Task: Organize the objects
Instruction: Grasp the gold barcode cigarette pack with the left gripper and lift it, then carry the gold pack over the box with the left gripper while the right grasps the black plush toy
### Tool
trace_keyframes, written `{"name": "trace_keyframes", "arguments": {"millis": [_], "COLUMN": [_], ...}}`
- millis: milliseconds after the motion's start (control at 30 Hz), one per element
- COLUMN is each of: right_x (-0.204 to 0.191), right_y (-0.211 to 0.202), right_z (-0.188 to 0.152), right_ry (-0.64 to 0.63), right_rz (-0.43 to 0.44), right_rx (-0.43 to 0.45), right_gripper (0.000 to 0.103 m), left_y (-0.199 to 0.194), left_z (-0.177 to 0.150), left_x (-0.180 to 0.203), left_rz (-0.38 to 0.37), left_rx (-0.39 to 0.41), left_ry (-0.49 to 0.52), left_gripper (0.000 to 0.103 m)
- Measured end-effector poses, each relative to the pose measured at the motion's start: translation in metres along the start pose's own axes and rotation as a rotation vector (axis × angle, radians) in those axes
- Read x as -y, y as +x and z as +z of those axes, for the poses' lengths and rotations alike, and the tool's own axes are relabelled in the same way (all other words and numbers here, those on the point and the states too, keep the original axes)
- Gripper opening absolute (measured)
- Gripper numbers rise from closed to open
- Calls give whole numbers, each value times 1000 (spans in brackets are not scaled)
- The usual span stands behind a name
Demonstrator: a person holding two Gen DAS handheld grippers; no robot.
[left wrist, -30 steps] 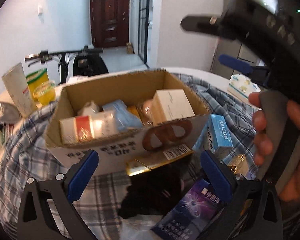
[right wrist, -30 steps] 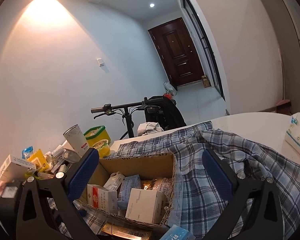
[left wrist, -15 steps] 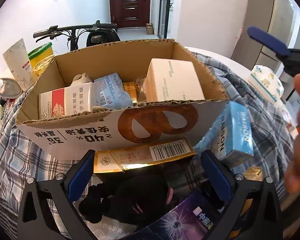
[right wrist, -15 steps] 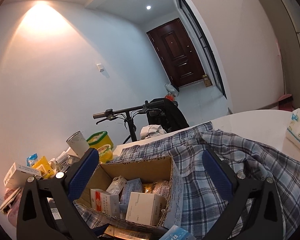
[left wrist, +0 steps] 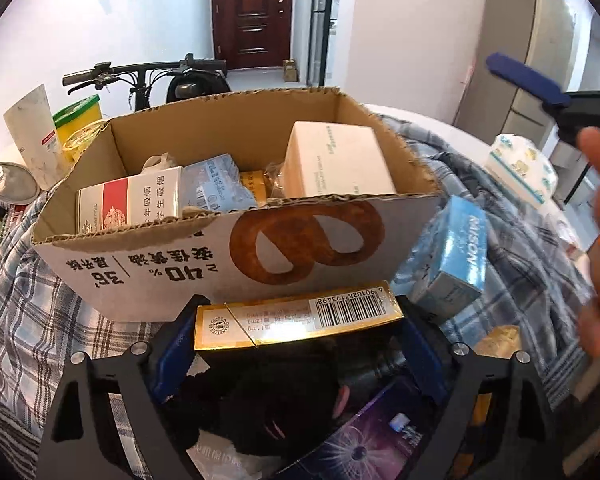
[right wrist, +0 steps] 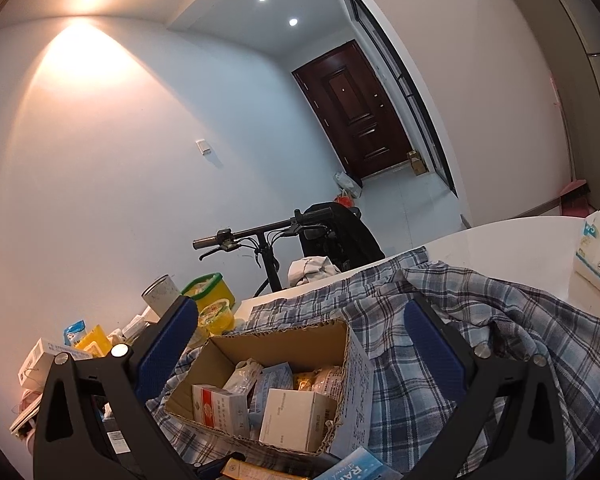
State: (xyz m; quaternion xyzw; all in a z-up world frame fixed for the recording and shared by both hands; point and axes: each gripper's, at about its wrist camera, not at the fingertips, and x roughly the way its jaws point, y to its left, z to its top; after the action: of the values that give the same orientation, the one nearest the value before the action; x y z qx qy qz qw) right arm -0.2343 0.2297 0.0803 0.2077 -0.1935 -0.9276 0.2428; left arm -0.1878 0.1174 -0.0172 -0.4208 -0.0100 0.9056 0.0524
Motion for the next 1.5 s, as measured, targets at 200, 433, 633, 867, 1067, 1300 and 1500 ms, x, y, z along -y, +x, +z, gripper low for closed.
{"name": "trace_keyframes", "arguments": {"millis": [200,433,633,867,1067,1300,1500], "right_x": [-2,1,4,-5,-12,-29,-37], "right_y": [0,-1,2,7,10,16,1], "right_z": [0,2,1,-4,-8,-16,-14], "right_ry": [-12,-8,-5,-44,-86,-195,-232], "right_rz": [-6,-10,-14,-9,-12,-27,8], "right_rx": [6,21,14,-10,-15,-27,-6], "right_gripper": [103,103,103,103,103,103,103], "left_y": [-30,-67,-103,-115,-88,-82,-68], "left_z": [3,8,26,51,50,47,47], "left_x": [-4,-18,-51,-83,-96,-118,-129], "left_rz": [-68,-169,-158,-91,-43,-105,-118], "left_rx": [117,245,390,424,500,502,456], "left_ry": [25,42,23,32,112,29,-17], "left_gripper": [91,91,91,91,91,91,91]}}
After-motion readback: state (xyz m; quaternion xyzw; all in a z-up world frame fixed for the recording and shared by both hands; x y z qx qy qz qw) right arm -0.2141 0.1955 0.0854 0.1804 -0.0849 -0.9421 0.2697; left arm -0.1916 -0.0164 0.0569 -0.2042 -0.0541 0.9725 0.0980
